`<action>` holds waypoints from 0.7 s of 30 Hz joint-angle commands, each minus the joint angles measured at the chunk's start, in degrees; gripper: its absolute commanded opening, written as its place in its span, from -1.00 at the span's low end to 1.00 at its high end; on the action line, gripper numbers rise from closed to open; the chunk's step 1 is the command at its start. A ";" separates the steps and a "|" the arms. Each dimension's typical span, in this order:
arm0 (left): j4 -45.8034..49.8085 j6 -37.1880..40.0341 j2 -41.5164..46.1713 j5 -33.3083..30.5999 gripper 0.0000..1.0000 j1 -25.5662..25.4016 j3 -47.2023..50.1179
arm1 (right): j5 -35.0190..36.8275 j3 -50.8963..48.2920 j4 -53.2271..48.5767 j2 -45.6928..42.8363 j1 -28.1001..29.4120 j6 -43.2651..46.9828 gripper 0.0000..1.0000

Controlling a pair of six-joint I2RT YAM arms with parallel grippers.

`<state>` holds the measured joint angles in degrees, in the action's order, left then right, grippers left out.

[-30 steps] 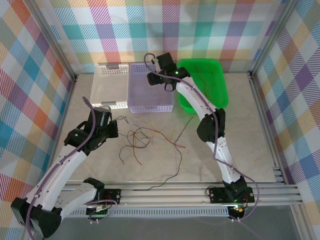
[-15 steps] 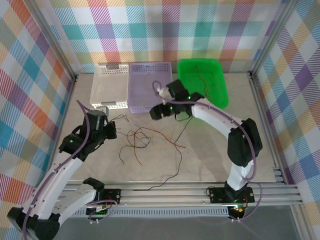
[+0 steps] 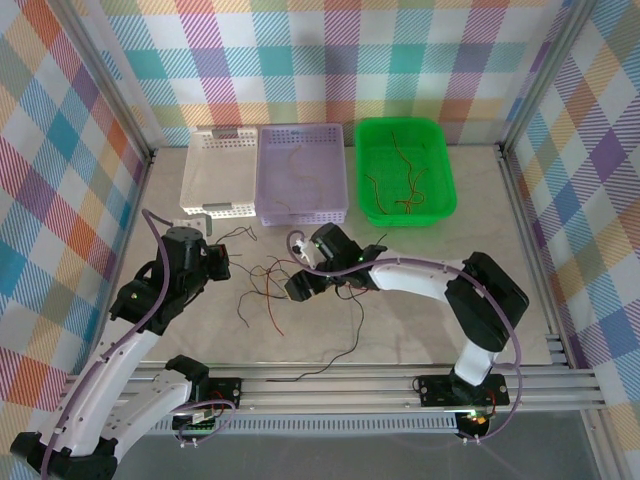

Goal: Untangle the cables

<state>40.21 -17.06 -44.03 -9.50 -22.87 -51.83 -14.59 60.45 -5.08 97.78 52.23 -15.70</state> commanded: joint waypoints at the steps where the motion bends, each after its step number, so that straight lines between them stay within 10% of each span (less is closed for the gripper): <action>1: -1.57 0.39 0.04 -0.25 -1.00 -0.59 0.39 | 0.74 -0.94 6.54 -3.58 3.86 -3.13 0.42; 21: -2.23 0.50 1.65 -0.62 -1.00 -0.77 1.02 | 6.06 6.21 8.99 11.65 8.17 -15.80 0.00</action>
<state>39.90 -17.06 -43.57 -9.67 -23.14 -51.70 -10.50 64.58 3.01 107.81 60.40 -28.62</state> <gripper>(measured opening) 0.041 0.518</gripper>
